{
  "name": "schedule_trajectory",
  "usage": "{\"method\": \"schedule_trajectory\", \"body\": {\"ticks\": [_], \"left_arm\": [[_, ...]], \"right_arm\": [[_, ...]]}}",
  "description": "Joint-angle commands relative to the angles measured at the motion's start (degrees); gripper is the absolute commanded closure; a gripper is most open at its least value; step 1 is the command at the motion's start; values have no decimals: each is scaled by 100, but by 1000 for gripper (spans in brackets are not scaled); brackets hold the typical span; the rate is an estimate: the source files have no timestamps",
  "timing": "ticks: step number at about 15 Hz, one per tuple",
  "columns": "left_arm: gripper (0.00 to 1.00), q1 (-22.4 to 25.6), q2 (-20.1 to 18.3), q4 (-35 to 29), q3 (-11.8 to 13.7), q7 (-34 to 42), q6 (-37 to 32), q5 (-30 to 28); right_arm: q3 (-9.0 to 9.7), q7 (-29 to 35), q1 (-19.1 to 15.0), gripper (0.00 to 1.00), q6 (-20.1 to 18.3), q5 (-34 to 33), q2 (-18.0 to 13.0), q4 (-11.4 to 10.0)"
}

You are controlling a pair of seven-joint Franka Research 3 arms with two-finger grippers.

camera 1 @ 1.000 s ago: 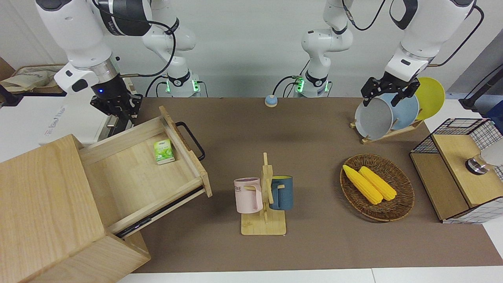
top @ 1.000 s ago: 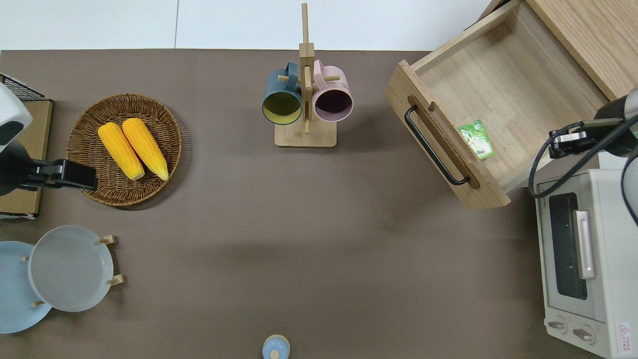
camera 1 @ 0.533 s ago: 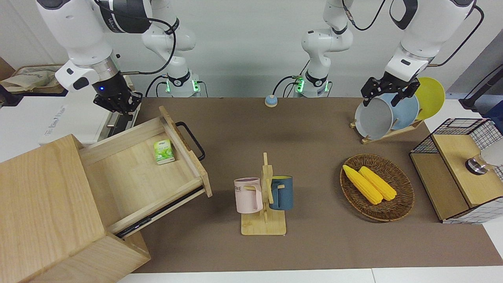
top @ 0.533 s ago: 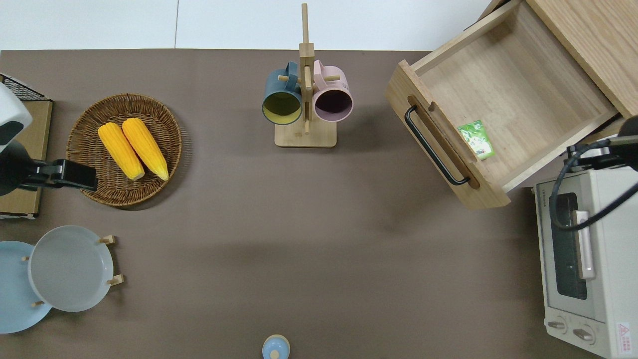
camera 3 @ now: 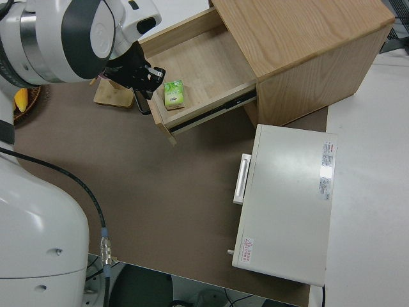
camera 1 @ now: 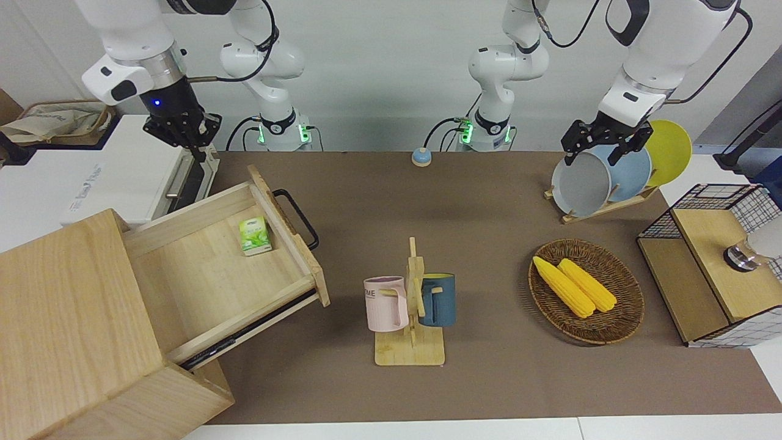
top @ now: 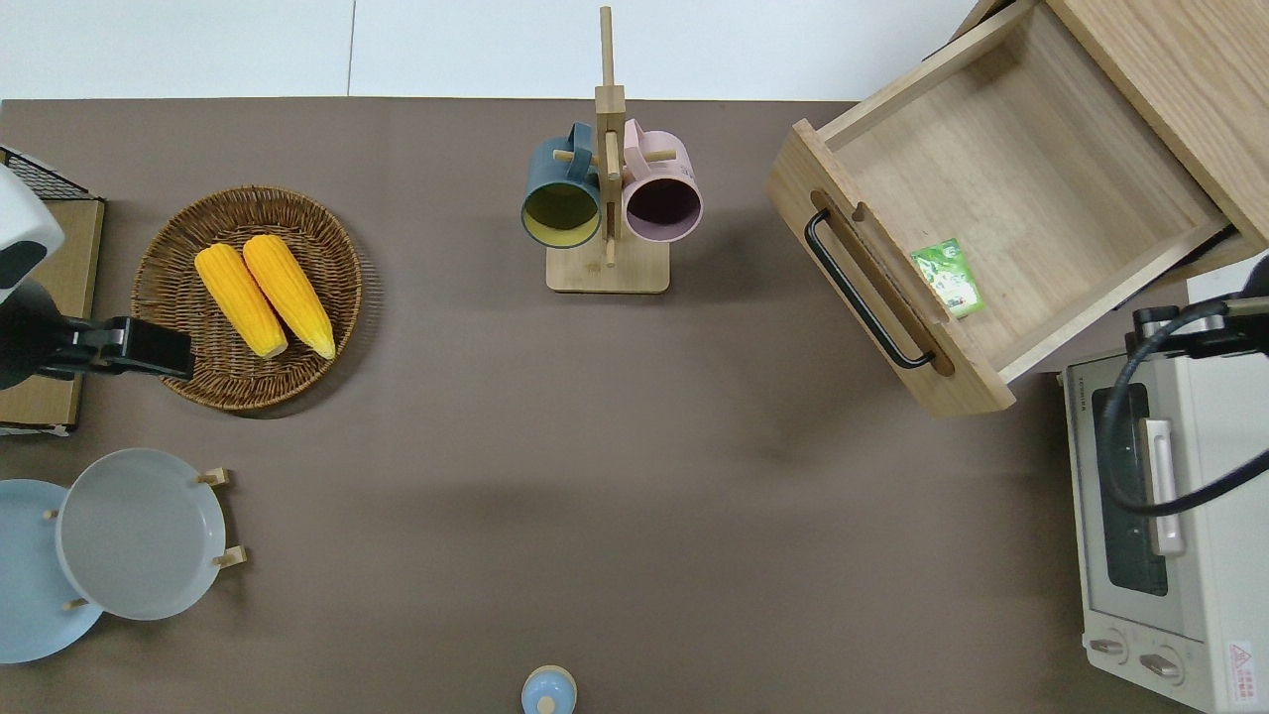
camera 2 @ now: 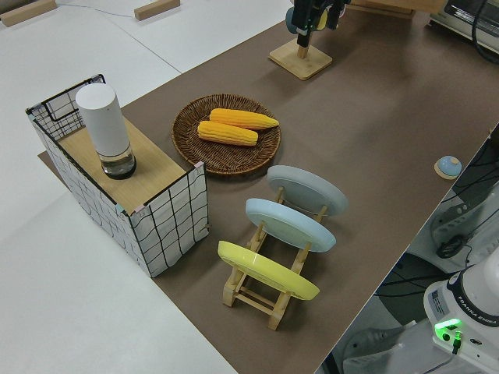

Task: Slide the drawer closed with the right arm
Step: 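Move the right gripper to the front face of the open wooden drawer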

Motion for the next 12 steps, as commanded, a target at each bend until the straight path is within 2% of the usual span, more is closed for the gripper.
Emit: {"method": "schedule_trajectory", "body": {"ticks": [1, 3, 5, 10, 12], "left_arm": [[7, 31, 65, 140, -40, 51, -113, 98], [7, 31, 65, 140, -40, 51, -113, 98], [7, 31, 65, 140, -40, 51, -113, 98], [7, 31, 65, 149, -40, 51, -113, 98], [7, 31, 65, 140, -40, 51, -113, 98]], "right_arm": [[423, 1245, 42, 1000, -14, -52, -9, -24], [468, 1896, 288, 1000, 22, -87, 26, -24], [459, 2301, 534, 1000, 231, -96, 44, -59], [468, 3339, 737, 1000, 496, -113, 193, -165], [468, 3716, 868, 1000, 645, -113, 219, -305]]}}
